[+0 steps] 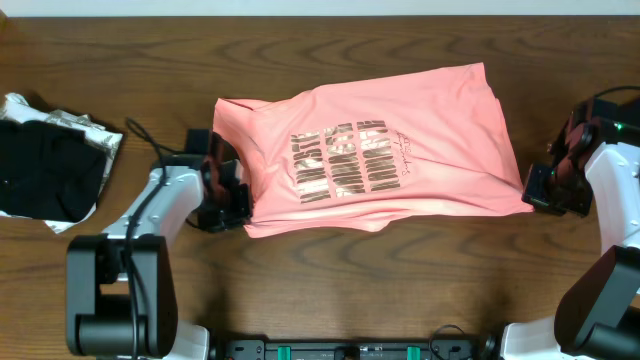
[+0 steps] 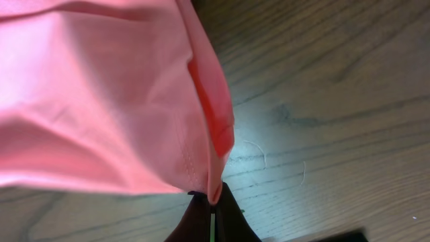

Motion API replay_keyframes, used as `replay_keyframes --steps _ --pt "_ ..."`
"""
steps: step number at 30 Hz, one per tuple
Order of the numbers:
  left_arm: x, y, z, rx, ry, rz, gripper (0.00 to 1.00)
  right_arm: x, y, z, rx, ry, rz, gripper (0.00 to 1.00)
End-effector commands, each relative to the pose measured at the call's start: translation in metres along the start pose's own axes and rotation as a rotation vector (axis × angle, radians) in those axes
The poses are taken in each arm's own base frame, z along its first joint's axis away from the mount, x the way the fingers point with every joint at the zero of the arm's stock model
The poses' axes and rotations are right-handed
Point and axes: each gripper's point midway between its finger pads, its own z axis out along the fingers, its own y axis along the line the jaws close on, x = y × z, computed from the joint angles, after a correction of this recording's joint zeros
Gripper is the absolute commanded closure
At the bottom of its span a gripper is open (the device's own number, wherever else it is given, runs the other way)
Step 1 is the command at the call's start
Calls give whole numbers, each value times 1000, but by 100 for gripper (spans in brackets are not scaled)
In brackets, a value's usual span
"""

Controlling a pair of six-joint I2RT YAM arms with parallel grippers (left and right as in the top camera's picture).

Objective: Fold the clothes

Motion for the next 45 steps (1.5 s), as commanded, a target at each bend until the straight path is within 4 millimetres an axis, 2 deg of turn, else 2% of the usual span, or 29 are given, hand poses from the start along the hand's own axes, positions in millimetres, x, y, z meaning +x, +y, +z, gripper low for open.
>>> replay_keyframes --steps 1,7,11,17,20,26,32,35,39,44,45 --pt "-5 11 -14 -14 -55 -35 94 0 -5 -1 12 -6 36 99" --pt "-13 12 -29 0 -115 -46 94 3 -4 -1 5 7 38 99" --pt "-26 2 -41 43 -183 -22 94 -4 -1 -2 -11 -23 42 99" --pt "-60 -12 -62 101 -358 -18 94 -39 16 -6 -106 -161 51 99" --pt "-73 -14 -67 108 -414 -13 94 -64 22 -12 -142 -261 69 99" --pt "-97 -7 -79 57 -527 -13 94 -100 26 -25 -174 -414 96 99" --pt "-108 2 -80 4 -571 -22 94 -119 31 -31 -192 -489 106 99" --pt "-109 3 -75 2 -559 -25 94 -123 36 -23 -193 -483 98 99" --pt "-111 6 -66 -2 -541 -30 94 -127 44 -2 -191 -448 83 99" --pt "-118 10 -51 -6 -524 -34 94 -131 58 35 -190 -389 58 99" --pt "-119 11 -47 -7 -521 -35 94 -131 61 42 -190 -376 53 96"
